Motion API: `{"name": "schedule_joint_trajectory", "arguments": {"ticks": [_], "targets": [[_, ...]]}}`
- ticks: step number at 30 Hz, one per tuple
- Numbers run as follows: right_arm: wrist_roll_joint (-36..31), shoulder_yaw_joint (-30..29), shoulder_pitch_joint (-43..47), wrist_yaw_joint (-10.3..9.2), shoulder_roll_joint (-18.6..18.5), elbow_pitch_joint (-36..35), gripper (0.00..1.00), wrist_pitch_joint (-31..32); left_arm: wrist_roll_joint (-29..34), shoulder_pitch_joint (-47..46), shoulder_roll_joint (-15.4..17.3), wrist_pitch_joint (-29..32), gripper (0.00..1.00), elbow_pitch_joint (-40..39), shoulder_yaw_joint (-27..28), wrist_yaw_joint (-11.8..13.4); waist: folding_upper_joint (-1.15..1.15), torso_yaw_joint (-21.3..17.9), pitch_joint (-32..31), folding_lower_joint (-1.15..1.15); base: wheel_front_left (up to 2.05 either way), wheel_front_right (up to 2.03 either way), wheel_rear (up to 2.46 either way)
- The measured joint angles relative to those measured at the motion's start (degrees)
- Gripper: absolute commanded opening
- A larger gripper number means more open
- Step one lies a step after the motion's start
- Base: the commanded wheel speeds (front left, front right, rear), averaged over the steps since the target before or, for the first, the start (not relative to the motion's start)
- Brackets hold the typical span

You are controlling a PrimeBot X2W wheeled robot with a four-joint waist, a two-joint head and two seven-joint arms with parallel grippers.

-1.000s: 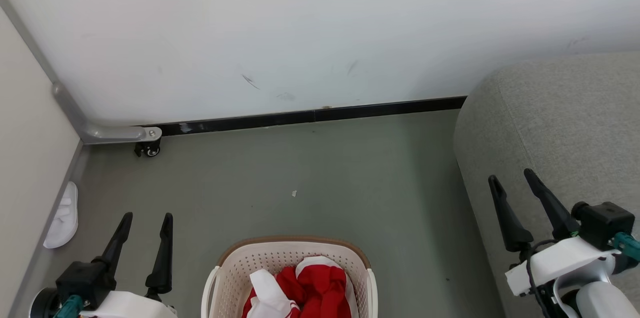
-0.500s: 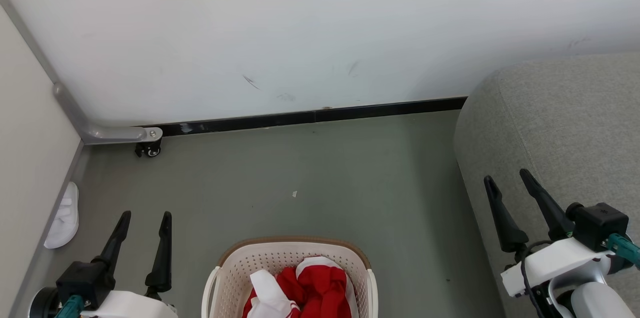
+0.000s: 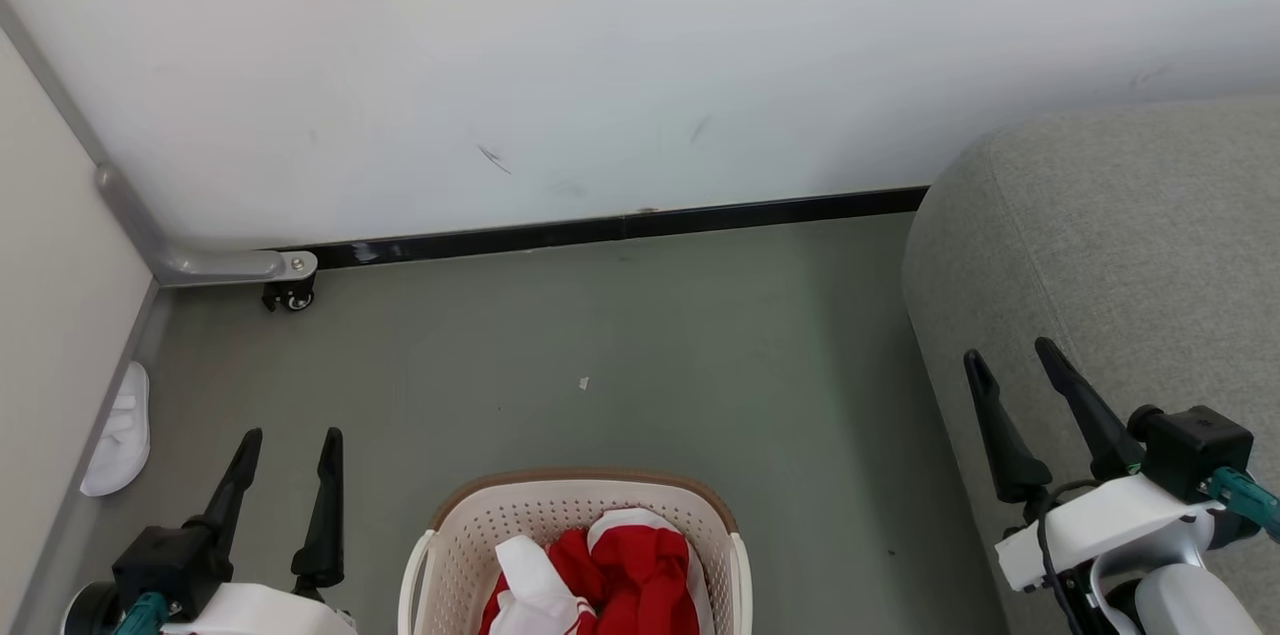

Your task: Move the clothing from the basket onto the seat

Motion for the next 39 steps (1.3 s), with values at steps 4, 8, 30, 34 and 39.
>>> {"name": "schedule_joint_trajectory", "arguments": {"ticks": [4,8,30,34,39], "targets": [[0.0,0.1,0.0,0.0,0.1,0.0,1.0,0.0,0.0,0.0,-0.3,0.0,1.0,0.2,0.2,-0.3,0.0,-0.2,0.3,0.0,0.0,0.0,0.0],[0.0,0.1,-0.2,0.0,0.1,0.0,1.0,0.0,0.0,0.0,-0.3,0.0,1.0,0.3,0.7,-0.5,0.0,-0.3,0.8,0.0,0.0,0.0,0.0],[0.1,0.2,-2.5,0.0,0.5,-0.9,1.0,0.0,-0.1,-1.3,-1.7,0.0,1.0,0.5,1.5,-2.0,0.0,-1.1,5.9,0.0,0.0,0.0,0.0],[0.1,0.1,-3.7,0.0,0.6,-1.2,1.0,0.0,-0.1,-1.7,-1.8,0.0,1.0,1.1,1.5,-2.0,0.0,-1.2,7.2,0.0,0.0,0.0,0.0],[0.8,0.2,-4.8,0.0,1.0,-1.9,1.0,0.0,-0.1,-2.8,-1.8,0.0,1.0,1.7,1.2,-2.5,0.0,-1.4,9.0,0.0,0.0,0.0,0.0]]}}
